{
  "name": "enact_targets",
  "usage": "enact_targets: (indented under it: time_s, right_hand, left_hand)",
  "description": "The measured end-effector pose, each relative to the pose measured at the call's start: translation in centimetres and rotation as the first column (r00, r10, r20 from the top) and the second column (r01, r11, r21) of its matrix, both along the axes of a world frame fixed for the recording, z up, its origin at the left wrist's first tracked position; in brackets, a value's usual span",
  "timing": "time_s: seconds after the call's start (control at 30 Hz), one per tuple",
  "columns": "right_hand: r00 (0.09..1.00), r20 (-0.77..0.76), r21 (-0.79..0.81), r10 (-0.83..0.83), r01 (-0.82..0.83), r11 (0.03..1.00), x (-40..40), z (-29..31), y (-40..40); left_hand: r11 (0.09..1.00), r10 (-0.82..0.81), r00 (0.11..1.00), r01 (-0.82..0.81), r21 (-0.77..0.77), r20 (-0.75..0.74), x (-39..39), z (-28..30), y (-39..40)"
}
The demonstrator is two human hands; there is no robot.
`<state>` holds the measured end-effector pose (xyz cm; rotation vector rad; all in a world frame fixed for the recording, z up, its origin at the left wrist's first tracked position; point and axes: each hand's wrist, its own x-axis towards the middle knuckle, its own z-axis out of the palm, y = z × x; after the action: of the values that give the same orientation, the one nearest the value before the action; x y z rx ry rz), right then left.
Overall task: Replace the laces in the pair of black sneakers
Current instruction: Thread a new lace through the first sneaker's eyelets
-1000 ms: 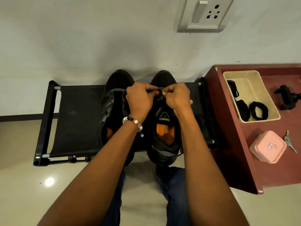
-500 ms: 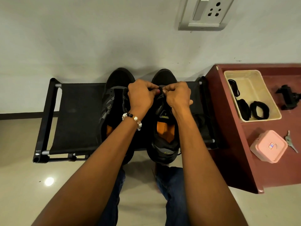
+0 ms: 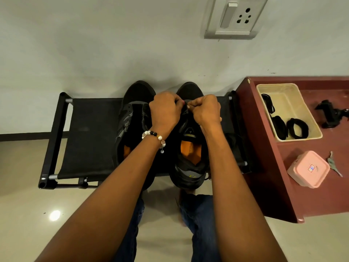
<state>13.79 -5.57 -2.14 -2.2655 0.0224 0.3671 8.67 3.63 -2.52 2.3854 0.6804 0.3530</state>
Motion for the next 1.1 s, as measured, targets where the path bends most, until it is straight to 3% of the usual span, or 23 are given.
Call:
enact_targets:
  time_s: [0.13,0.2,0.23,0.27,0.33,0.47,0.53,0.6,0.67,0.7,0.73,0.77,0.8,0.87,0.93,1.03,1.1]
  right_hand:
    - [0.997,0.024,-0.13,0.071,-0.067,0.989,-0.1,0.1,0.2]
    - [0.996,0.055,-0.161,0.074,-0.064,0.985,-0.2,0.1,0.2]
    - [0.996,0.058,-0.164,0.067,-0.056,0.985,-0.1,0.0,0.1]
    - [0.997,0.051,-0.158,0.058,-0.05,0.986,-0.1,0.1,-0.1]
    - [0.998,0.033,-0.129,0.051,-0.046,0.991,-0.2,0.1,-0.3]
    - [0.998,0.034,-0.097,0.046,-0.042,0.994,-0.7,0.3,-0.4]
    - [0.999,0.033,-0.101,0.029,-0.026,0.995,-0.7,0.3,-0.2]
    - [0.999,0.038,-0.114,0.019,-0.014,0.993,-0.7,0.1,-0.1]
    - [0.999,0.045,-0.124,0.014,-0.009,0.992,-0.7,0.0,0.0]
    - [0.999,0.047,-0.129,0.014,-0.008,0.992,-0.7,0.0,0.1]
    - [0.999,0.048,-0.134,0.016,-0.01,0.991,-0.6,0.0,0.1]
    - [0.999,0.05,-0.137,0.019,-0.012,0.991,-0.5,0.0,0.1]
    - [0.998,0.052,-0.139,0.023,-0.015,0.99,-0.4,0.0,0.0]
    - [0.998,0.056,-0.144,0.032,-0.024,0.989,-0.4,-0.1,0.0]
    - [0.998,0.058,-0.14,0.034,-0.026,0.99,-0.3,-0.2,0.0]
    - [0.998,0.052,-0.136,0.032,-0.024,0.99,-0.4,-0.2,-0.1]
    - [0.998,0.052,-0.129,0.026,-0.019,0.991,-0.3,-0.2,-0.2]
  left_hand:
    - [0.996,-0.029,0.997,0.035,0.086,-0.074,0.2,0.1,-0.1]
    - [1.0,0.002,0.998,-0.004,-0.028,-0.067,0.4,-0.1,0.4]
    - [0.983,0.04,0.999,-0.044,-0.18,-0.024,0.5,-0.2,0.9]
    - [0.924,0.1,0.995,-0.082,-0.375,0.029,0.6,-0.2,1.4]
    - [0.712,0.201,0.978,-0.103,-0.694,0.061,0.5,0.1,1.8]
    - [0.472,0.303,0.939,0.003,-0.882,0.165,0.4,1.9,1.9]
    - [0.275,0.44,0.865,0.126,-0.953,0.241,0.4,3.4,2.3]
    - [0.168,0.543,0.788,0.236,-0.957,0.289,0.4,4.5,2.9]
    - [0.278,0.487,0.794,0.254,-0.926,0.364,0.3,4.8,3.4]
    - [0.44,0.374,0.833,0.229,-0.868,0.409,0.2,4.7,3.5]
    - [0.662,0.199,0.885,0.196,-0.724,0.421,0.2,4.3,3.5]
    - [0.859,-0.008,0.934,0.189,-0.475,0.357,0.2,3.7,3.6]
    - [0.949,-0.188,0.957,0.234,-0.21,0.22,0.3,3.0,3.5]
    - [0.932,-0.337,0.931,0.351,0.089,-0.137,0.4,1.9,3.2]
    - [0.911,-0.32,0.894,0.381,0.156,-0.313,0.4,1.7,2.7]
    - [0.956,-0.249,0.942,0.277,0.1,-0.227,0.4,1.8,2.9]
    - [0.982,-0.174,0.979,0.165,-0.089,-0.102,0.4,1.9,3.3]
